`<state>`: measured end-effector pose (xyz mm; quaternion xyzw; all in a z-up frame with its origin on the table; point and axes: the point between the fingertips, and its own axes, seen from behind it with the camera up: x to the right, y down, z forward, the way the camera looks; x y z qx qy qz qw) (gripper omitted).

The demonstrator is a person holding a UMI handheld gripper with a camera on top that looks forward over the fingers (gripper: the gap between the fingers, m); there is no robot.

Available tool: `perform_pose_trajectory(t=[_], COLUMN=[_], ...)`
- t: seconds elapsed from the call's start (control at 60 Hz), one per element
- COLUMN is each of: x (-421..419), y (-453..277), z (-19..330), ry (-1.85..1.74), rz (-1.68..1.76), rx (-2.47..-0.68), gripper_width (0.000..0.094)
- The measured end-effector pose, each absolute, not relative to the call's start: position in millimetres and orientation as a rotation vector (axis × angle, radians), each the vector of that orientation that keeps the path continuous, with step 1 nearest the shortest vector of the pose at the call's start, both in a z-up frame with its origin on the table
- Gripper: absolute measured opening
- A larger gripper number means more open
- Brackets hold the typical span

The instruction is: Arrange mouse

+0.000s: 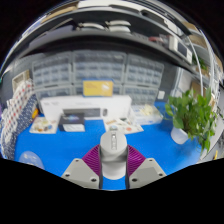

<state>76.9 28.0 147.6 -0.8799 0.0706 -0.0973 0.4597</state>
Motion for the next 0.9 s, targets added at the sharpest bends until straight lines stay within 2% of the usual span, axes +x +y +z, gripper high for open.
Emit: perform_pose_trajectory(t=[0.15, 0.233, 0.283, 0.383, 0.533, 0.65, 0.833, 0.9], x=[-50.7, -115.5, -152.9, -217.1, -276.0, -295.6, -302.2, -299.9], y=[40.7, 42.8, 43.8, 38.7, 22.4, 3.9, -21.1, -20.2], z=[204.5, 213.3, 206.9, 176.9, 104.2, 50.9, -12.6, -13.3], ry=[0.127, 0.088, 0.065, 0.018, -0.044, -0.07, -0.056, -0.117], rz=[-0.131, -0.084, -0.058, 0.011, 0.05, 0.054, 0.04, -0.004], rx=[-2.083, -2.067, -2.072, -2.12, -2.239, -2.328, -2.442, -2.393], gripper_width=[0.0311, 0.0312, 0.0311, 0.031, 0.0309, 0.0308, 0.0312, 0.0314])
